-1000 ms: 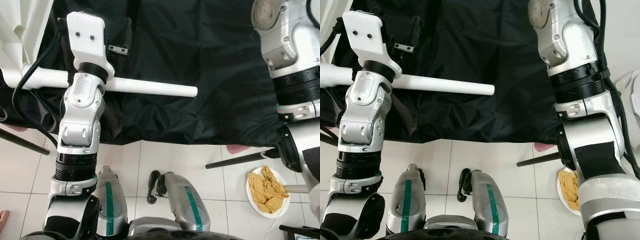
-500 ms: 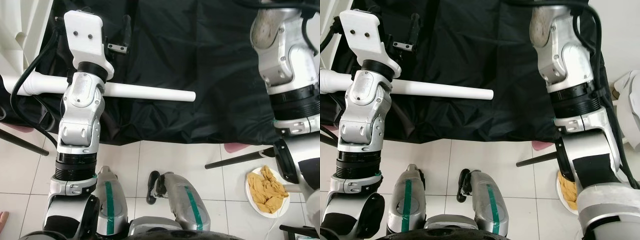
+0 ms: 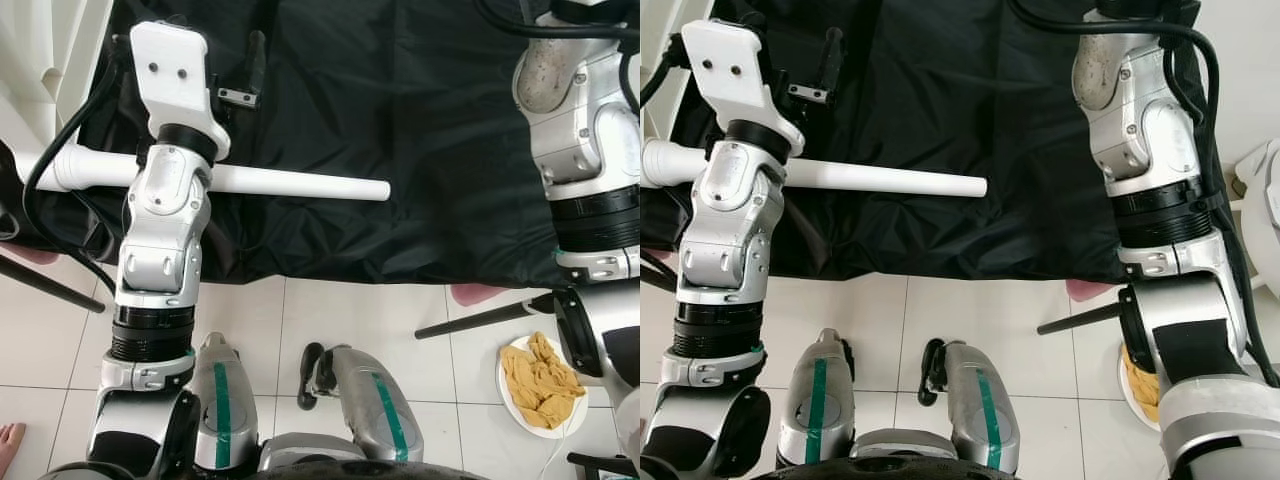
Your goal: Building children table
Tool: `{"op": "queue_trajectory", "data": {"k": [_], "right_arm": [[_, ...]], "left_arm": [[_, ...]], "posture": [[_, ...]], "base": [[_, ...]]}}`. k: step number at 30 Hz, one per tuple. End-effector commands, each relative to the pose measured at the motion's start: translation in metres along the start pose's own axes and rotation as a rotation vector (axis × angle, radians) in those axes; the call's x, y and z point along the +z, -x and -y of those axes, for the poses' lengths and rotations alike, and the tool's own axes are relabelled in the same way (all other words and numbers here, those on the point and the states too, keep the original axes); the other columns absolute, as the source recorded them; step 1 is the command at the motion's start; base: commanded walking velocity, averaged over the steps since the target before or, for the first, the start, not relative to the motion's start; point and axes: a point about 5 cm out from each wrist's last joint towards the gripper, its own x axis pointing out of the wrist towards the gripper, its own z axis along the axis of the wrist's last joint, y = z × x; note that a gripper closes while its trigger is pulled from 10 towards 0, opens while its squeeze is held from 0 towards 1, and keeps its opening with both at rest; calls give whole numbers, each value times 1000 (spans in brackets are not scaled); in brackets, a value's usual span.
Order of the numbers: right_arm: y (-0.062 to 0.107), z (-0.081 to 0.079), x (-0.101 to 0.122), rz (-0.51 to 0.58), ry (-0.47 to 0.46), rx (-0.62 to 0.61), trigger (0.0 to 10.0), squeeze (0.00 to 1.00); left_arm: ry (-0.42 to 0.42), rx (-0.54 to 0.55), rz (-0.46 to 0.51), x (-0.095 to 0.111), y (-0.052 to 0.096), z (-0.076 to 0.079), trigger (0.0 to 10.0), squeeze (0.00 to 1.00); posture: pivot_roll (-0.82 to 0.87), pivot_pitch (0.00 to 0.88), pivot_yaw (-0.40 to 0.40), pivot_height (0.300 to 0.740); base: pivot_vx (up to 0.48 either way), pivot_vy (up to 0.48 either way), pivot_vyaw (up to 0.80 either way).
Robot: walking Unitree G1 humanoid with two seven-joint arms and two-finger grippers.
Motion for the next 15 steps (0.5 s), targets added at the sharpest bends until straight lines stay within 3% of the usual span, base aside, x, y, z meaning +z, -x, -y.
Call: {"op": "queue_trajectory", "data": {"k": [1, 10, 15], "right_arm": [[-1, 1, -2, -18, -7, -8, 10000, 0], [11, -11, -4, -75, -38, 46, 10000, 0], [47, -22, -23, -353, -141, 163, 10000, 0]], "left_arm": [[9, -20, -16, -4, 1, 3, 10000, 0], [5, -14, -14, -3, 3, 1, 10000, 0], [2, -6, -14, -3, 5, 0, 10000, 0]], "posture": [[191, 80, -109, 740], [207, 76, -117, 740], [220, 78, -124, 740]], "base": [[0, 0, 0], [0, 0, 0], [0, 0, 0]]}}
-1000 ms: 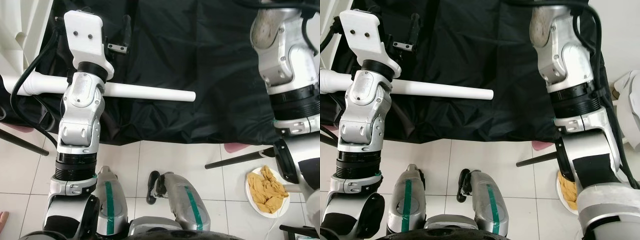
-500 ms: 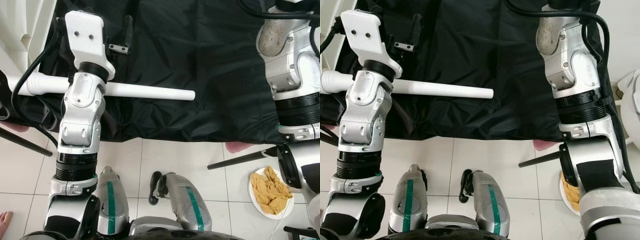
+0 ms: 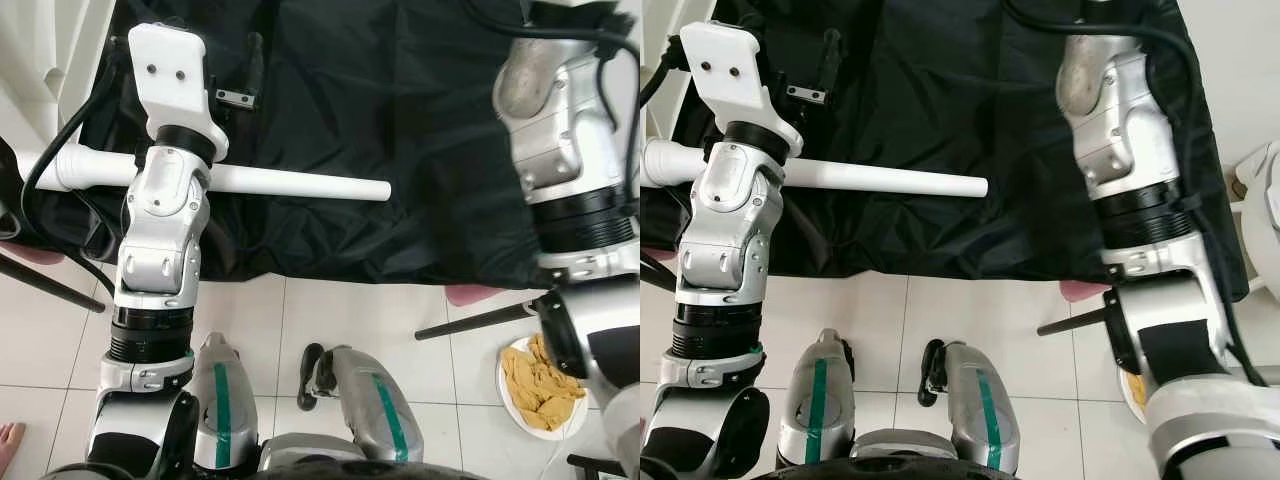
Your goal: Building children table
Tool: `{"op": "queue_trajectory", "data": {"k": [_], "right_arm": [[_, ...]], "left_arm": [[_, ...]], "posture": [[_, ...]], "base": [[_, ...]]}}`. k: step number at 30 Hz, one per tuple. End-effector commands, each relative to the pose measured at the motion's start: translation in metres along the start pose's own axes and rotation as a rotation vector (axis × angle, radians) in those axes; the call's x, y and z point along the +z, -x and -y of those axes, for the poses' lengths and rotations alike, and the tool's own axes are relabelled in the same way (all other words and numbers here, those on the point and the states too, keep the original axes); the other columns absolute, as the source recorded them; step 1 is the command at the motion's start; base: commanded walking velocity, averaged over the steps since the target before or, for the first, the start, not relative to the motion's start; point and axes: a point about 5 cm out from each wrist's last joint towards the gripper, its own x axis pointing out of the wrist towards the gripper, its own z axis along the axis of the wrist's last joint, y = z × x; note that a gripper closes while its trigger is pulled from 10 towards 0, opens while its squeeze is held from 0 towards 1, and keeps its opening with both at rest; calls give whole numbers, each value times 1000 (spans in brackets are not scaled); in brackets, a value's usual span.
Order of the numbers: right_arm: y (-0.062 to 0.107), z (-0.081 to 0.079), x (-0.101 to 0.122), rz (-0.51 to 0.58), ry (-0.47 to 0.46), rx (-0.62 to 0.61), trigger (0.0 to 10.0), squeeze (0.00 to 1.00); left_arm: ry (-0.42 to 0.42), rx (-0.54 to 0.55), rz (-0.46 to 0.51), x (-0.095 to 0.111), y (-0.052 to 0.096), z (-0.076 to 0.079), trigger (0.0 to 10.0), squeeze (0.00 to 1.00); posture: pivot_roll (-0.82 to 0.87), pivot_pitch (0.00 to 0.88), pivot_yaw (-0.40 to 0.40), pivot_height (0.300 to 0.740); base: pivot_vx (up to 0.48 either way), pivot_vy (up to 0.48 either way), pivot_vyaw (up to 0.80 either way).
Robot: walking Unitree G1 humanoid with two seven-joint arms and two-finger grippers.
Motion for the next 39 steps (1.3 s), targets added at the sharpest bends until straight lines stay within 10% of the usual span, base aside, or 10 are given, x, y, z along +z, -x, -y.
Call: {"op": "queue_trajectory", "data": {"k": [1, 10, 13, 17, 20, 39], "right_arm": [[8, 1, -14, -95, -16, 21, 10000, 0], [44, 2, -44, -412, -131, 18, 10000, 0], [74, -8, -62, -703, -299, 74, 10000, 0], [85, -17, -65, -805, -395, 126, 10000, 0], [111, -42, -60, -996, -659, 288, 10000, 0], [138, -57, -38, -979, -898, 656, 10000, 0]], "left_arm": [[3, -8, -4, 0, 2, 1, 10000, 0], [5, -9, -7, -1, 4, 1, 10000, 0], [3, -14, -10, -2, 4, 2, 10000, 0], [2, -15, -12, -2, 4, 2, 10000, 0], [-3, -22, -21, -4, 5, 2, 10000, 0], [-134, -98, -136, -25, 15, 5, 10000, 0]], "posture": [[220, 78, -124, 740], [217, 79, -123, 740], [213, 76, -121, 740], [211, 75, -122, 740], [207, 73, -124, 740], [207, 80, -135, 740]], "base": [[0, 0, 0], [0, 0, 0], [0, 0, 0], [0, 0, 0], [0, 0, 0], [0, 0, 0]]}}
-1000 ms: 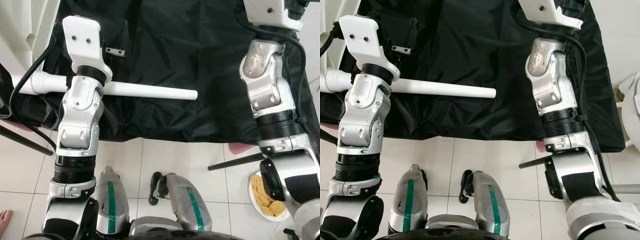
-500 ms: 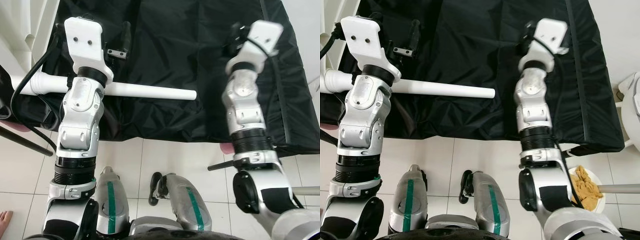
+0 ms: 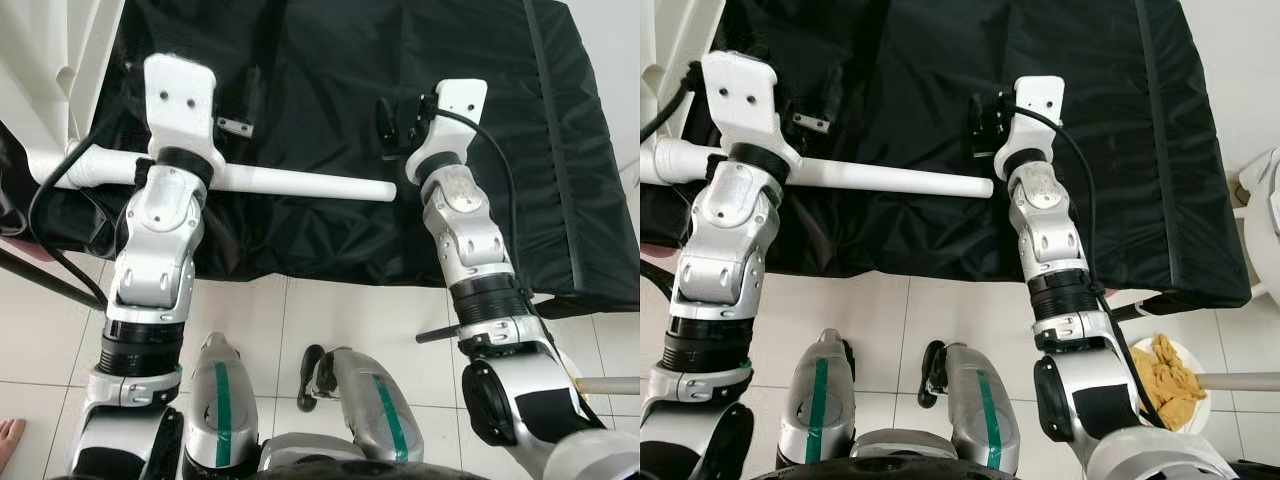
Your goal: Building children table
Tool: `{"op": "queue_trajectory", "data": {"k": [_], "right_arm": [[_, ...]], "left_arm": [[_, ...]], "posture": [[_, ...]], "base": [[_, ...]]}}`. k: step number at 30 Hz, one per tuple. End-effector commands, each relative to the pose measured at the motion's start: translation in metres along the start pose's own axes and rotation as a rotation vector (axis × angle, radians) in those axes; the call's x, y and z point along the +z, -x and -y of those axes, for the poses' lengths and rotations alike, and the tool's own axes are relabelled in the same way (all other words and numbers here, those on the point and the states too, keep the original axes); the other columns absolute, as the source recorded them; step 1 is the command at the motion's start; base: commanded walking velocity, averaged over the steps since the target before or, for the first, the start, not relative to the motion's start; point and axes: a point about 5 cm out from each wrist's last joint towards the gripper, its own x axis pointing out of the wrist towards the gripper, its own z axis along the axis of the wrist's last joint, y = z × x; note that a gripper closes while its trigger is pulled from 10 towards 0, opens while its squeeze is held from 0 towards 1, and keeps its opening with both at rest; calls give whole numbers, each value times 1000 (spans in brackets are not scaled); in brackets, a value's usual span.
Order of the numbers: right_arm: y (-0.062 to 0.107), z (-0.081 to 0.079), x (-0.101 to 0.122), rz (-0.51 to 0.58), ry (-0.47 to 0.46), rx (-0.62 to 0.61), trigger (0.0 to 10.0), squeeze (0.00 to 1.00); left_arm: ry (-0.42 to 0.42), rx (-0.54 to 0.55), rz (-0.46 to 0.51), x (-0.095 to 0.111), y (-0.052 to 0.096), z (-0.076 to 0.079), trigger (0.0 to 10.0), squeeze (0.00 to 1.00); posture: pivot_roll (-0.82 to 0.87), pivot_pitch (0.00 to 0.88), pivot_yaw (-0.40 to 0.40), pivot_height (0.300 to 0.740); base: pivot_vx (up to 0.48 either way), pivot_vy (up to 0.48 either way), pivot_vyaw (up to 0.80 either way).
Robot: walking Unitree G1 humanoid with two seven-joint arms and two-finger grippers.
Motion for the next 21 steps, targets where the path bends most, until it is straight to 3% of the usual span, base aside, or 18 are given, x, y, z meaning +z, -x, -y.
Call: {"op": "queue_trajectory", "data": {"k": [1, 11, 14, 21], "right_arm": [[4, 8, -6, -26, -12, 0, 10000, 0], [0, 3, -4, -28, -40, 32, 10000, 0], [-2, 2, -2, -22, -36, 49, 10000, 0], [-2, 0, -5, -36, -26, 76, 10000, 0]], "left_arm": [[-32, -51, -29, -6, 2, 6, 10000, 0], [-87, -38, -23, -6, 6, -1, 10000, 0], [-103, 31, -63, -10, 23, -16, 10000, 0], [-124, 82, -100, -12, 45, -28, 10000, 0]], "posture": [[212, 78, -139, 740], [216, 62, -140, 740], [234, 72, -144, 740], [260, 84, -159, 740]], "base": [[0, 0, 0], [0, 0, 0], [0, 0, 0], [0, 0, 0]]}}
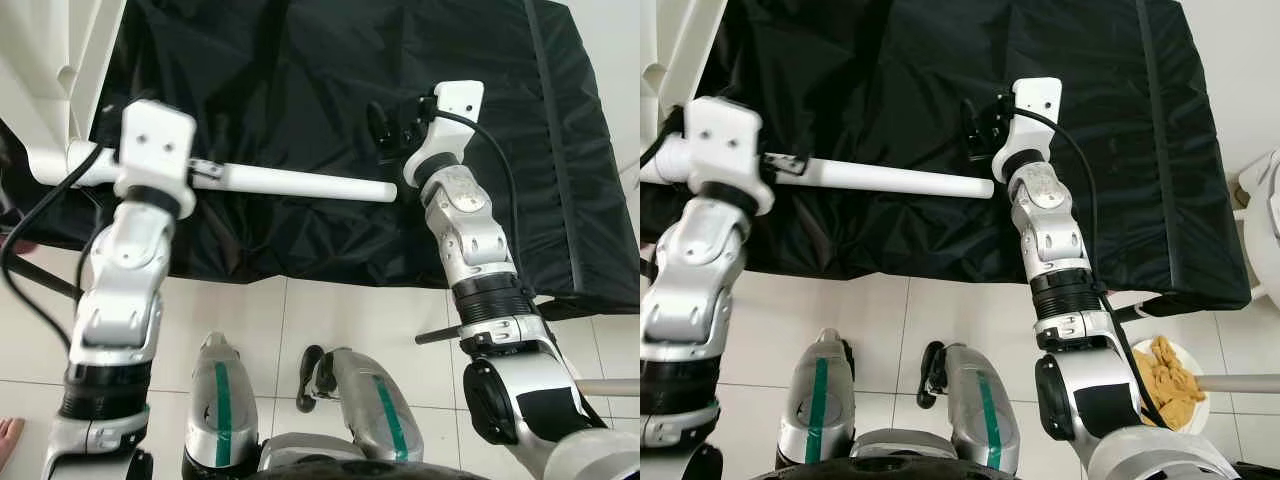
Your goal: Building children table
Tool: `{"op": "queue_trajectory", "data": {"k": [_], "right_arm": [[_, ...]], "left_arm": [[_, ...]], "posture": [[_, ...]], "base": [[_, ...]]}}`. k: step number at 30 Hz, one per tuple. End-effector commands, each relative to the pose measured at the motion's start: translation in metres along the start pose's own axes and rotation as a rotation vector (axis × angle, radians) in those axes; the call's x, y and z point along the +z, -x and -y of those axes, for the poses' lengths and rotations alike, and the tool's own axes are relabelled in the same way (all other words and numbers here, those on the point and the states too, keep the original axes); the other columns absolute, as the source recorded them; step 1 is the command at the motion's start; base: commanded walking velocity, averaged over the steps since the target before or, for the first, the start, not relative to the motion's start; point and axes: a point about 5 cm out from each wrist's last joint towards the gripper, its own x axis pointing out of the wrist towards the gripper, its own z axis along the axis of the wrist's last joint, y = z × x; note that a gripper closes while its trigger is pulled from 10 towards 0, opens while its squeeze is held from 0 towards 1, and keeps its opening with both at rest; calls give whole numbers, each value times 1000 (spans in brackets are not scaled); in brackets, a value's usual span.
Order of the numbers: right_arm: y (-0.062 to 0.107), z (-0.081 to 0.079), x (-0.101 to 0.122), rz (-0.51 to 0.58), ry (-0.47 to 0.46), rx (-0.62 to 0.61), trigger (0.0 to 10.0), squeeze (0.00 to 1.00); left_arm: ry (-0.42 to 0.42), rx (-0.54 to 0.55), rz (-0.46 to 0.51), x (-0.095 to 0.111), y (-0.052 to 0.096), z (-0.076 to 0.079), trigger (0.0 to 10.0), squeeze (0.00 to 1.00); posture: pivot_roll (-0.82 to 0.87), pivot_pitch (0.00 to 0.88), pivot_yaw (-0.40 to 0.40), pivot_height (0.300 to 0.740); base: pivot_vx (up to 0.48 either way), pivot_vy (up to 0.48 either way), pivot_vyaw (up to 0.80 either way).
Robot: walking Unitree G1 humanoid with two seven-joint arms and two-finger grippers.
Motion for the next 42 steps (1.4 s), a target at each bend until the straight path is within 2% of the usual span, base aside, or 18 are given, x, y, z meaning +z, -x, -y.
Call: {"op": "queue_trajectory", "data": {"k": [1, 5, 8, 9, 10, 12, 13, 14, 16, 17, 20, 22, 23, 25, 28, 33, 38, 42], "right_arm": [[0, 1, -4, -23, 10, 12, 10000, 0], [-3, -3, -6, -33, 13, 40, 10000, 0], [-3, -3, -6, -33, 13, 40, 10000, 0], [-6, -5, -6, -38, 18, 56, 10000, 0], [-6, -5, -6, -38, 18, 56, 10000, 0], [-12, -9, -4, -39, 23, 90, 10000, 0], [-12, -9, -4, -39, 23, 90, 10000, 0], [-15, -11, -2, -37, 27, 108, 10000, 0], [-15, -11, -2, -37, 27, 108, 10000, 0], [-18, -14, -1, -34, 28, 122, 10000, 0], [-21, -16, 0, -32, 28, 133, 10000, 0], [-25, -20, 2, -29, 25, 147, 10000, 0], [-25, -20, 2, -29, 25, 147, 10000, 0], [-27, -22, 3, -27, 26, 156, 10000, 0], [-28, -23, 3, -27, 26, 159, 10000, 0], [-30, -21, 4, -19, 31, 157, 10000, 0], [-31, -20, 4, -18, 32, 152, 10000, 0], [-31, -18, 4, -11, 25, 142, 10000, 0]], "left_arm": [[-15, -2, -3, 3, 7, -4, 10000, 0], [-35, -7, -13, 5, 19, -15, 10000, 0], [-35, -7, -13, 5, 19, -15, 10000, 0], [-50, -35, -19, 6, 26, -19, 10000, 0], [-50, -35, -19, 6, 26, -19, 10000, 0], [-55, -151, -44, 8, 43, -16, 10000, 0], [-55, -151, -44, 8, 43, -16, 10000, 0], [-67, -243, -67, 9, 55, -10, 10000, 0], [-67, -243, -67, 9, 55, -10, 10000, 0], [-64, -312, -111, 8, 66, -7, 10000, 0], [-81, -327, -148, 7, 74, -12, 10000, 0], [-161, -244, -190, 6, 80, -35, 10000, 0], [-161, -244, -190, 6, 80, -35, 10000, 0], [-198, -137, -193, 9, 79, -53, 10000, 0], [-200, -111, -190, 10, 78, -57, 10000, 0], [-244, 77, -186, 16, 70, -81, 10000, 0], [-260, 97, -179, 19, 68, -85, 10000, 0], [-288, 200, -122, 39, 65, -105, 10000, 0]], "posture": [[283, 94, -172, 740], [319, 108, -194, 740], [319, 108, -194, 740], [335, 115, -203, 740], [335, 115, -203, 740], [365, 122, -221, 740], [365, 122, -221, 740], [379, 122, -227, 740], [379, 122, -227, 740], [391, 124, -232, 740], [405, 127, -237, 740], [417, 131, -241, 740], [417, 131, -241, 740], [422, 139, -244, 740], [421, 139, -245, 740], [410, 137, -242, 740], [408, 137, -240, 740], [395, 132, -233, 740]], "base": [[0, 0, 0], [0, 0, 0], [0, 0, 0], [0, 0, 0], [0, 0, 0], [0, 0, 0], [0, 0, 0], [0, 0, 0], [0, 0, 0], [0, 0, 0], [0, 0, 0], [0, 0, 0], [0, 0, 0], [0, 0, 0], [0, 0, 0], [0, 0, 0], [0, 0, 0], [0, 0, 0]]}}
